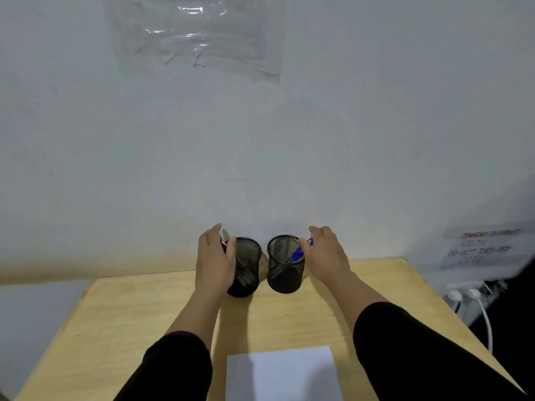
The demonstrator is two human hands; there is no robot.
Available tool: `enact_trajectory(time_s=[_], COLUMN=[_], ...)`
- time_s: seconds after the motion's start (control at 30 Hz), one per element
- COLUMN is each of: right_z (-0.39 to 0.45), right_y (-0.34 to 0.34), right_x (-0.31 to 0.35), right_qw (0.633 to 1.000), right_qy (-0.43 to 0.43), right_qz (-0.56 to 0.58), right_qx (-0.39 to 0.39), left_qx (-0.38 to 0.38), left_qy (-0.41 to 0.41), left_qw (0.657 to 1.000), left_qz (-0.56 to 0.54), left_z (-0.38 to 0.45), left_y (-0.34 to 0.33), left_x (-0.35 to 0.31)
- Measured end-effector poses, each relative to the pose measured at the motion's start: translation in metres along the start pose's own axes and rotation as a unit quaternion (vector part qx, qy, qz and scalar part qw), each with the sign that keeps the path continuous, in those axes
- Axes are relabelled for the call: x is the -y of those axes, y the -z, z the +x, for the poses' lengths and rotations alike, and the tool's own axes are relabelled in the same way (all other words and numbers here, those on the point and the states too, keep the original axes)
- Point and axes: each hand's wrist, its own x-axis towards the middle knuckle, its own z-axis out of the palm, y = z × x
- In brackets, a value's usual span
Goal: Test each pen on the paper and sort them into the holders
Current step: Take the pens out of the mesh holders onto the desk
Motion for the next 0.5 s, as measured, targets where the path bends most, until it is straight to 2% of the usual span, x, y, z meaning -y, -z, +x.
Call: enact_trajectory(time_s=[0.13, 0.37, 0.5], right_z=[0.008, 0.012, 0.014], right_y=[-0.008, -0.024, -0.027], right_x=[0.002, 0.003, 0.004], right_qw=[0.997, 0.999, 1.000], right_qy=[-0.014, 0.006, 0.008], right_qz=[0.074, 0.045, 0.022], right_qx=[0.010, 0.003, -0.014], left_qx=[-0.013, -0.060, -0.089], left_qy=[0.033, 0.061, 0.072], left_qw=[0.999, 0.986, 0.979], left_qz=[-0.036, -0.141, -0.166], left_z=[0.005, 0.006, 0.006], left_y=[-0.006, -0.012, -0.015], left_x=[0.006, 0.005, 0.001])
